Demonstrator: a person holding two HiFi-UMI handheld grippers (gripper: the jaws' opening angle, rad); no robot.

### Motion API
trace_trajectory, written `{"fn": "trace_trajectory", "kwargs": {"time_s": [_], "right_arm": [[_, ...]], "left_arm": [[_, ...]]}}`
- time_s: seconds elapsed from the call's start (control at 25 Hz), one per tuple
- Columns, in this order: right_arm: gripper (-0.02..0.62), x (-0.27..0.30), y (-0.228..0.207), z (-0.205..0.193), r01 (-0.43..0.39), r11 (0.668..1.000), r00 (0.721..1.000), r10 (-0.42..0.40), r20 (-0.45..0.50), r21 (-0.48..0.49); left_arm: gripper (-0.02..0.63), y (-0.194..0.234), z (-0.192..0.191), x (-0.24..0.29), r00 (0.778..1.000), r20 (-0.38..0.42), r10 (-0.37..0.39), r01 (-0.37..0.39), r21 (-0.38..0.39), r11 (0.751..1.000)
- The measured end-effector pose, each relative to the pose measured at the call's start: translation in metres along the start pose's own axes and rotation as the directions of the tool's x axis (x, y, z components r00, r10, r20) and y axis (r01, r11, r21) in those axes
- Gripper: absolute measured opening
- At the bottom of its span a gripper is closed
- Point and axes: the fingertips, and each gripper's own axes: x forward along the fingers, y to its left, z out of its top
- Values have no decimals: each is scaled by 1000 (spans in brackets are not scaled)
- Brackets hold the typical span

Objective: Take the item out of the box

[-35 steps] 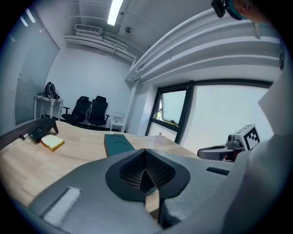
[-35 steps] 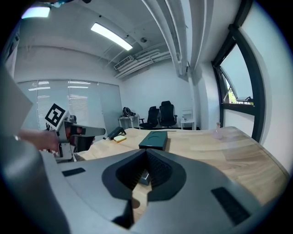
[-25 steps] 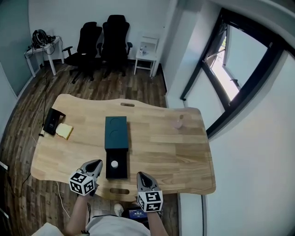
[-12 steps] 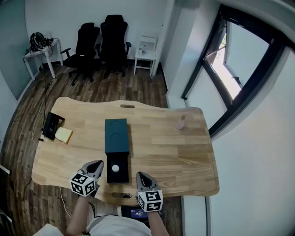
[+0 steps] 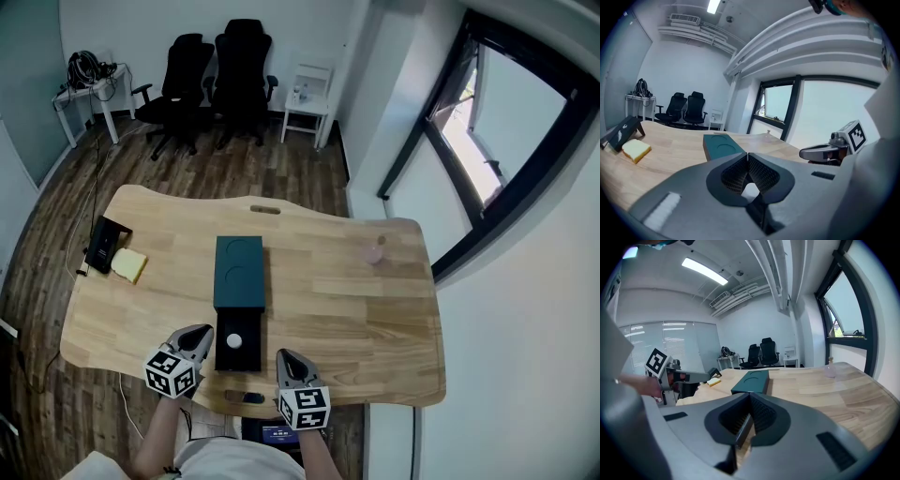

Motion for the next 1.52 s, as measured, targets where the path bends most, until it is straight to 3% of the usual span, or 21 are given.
{"fn": "trace_trajectory", "kwargs": {"time_s": [0.44, 0.72, 1.04, 1.4, 1.52], "right_arm": [[5, 25, -4, -28, -32, 999, 996, 35, -77, 32], [5, 36, -9, -39, -43, 998, 992, 47, -116, 44], [5, 48, -22, -48, -49, 997, 987, 57, -149, 58], [5, 54, -32, -48, -53, 997, 986, 62, -153, 62], [5, 53, -35, -50, -49, 997, 986, 59, -158, 64]], "left_arm": [[30, -9, -61, 27, 978, -195, -77, 84, 24, 996], [137, -18, -90, 45, 948, -302, -100, 126, 68, 990], [183, -21, -107, 66, 917, -381, -116, 164, 94, 982], [189, -18, -119, 80, 888, -453, -77, 163, 156, 974], [187, -16, -121, 81, 888, -457, -58, 147, 162, 976]]}}
